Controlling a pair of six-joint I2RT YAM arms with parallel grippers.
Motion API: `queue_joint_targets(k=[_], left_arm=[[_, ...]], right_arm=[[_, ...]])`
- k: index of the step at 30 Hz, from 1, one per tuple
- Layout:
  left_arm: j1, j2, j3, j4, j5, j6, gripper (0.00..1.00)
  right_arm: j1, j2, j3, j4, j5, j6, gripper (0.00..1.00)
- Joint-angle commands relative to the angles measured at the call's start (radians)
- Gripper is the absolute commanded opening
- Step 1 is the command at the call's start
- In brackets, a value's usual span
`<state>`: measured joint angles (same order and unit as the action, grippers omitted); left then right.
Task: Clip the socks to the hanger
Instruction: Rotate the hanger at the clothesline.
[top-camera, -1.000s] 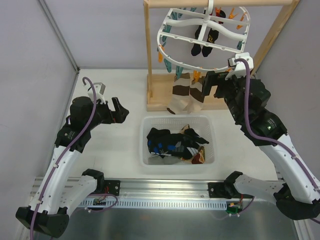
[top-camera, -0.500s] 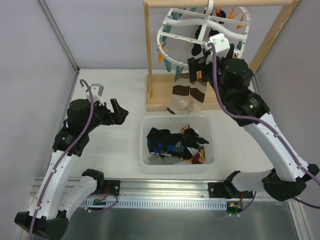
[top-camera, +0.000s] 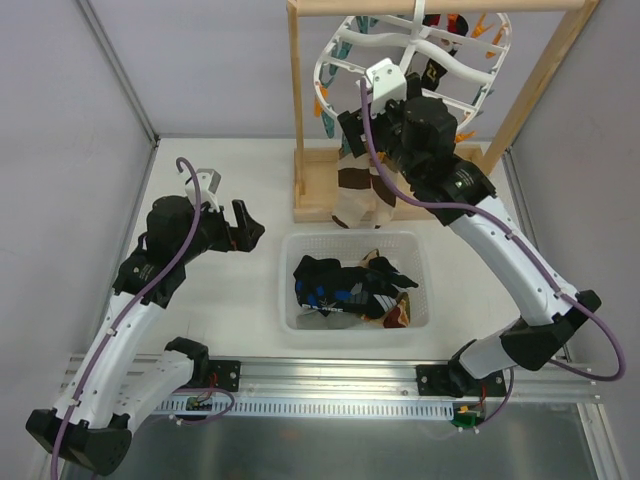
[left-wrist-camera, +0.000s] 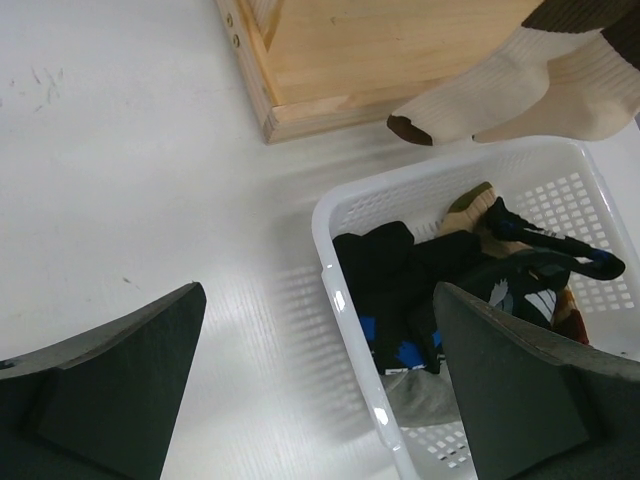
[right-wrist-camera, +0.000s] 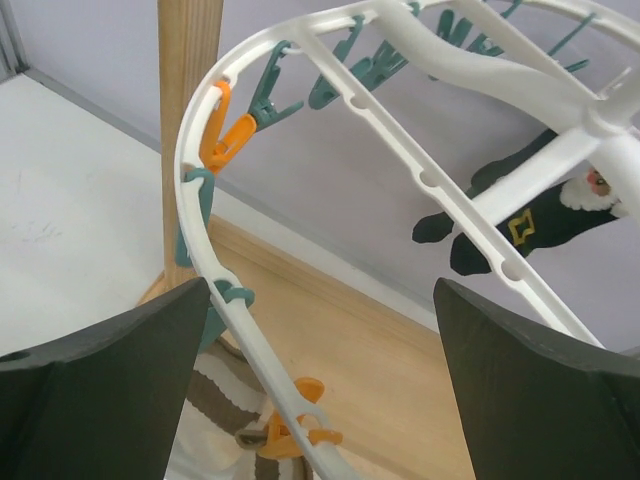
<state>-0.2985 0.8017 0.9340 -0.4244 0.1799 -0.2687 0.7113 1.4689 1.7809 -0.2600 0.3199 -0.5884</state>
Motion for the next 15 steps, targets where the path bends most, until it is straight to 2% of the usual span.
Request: queue_joint_targets(k=[1,8,12,15], left_arm=[[-0.022,0.010,0.000,0.026,-0.013,0.028,0.99],[-0.021,0.011,-0.003,0.026,-0.046,0.034,0.99],[-0.021,0.011,-0.004,0.026,-0.045,0.040,0.99],[-0.021,0.010,-0.003,0.026,-0.053,0.042,0.99]], right_arm=[[0.000,0.033,0.066,-0.008,0.008,-0.076,1.00],[-0.025,0.010,-0.029,0.048,0.073,-0.093,1.00],[-0.070,-0.042,-0.127,0.103,-0.011,-0.083,0.98],[-0.098,-0.048,-0.150,0.099,-0.001,-0.070,0.95]])
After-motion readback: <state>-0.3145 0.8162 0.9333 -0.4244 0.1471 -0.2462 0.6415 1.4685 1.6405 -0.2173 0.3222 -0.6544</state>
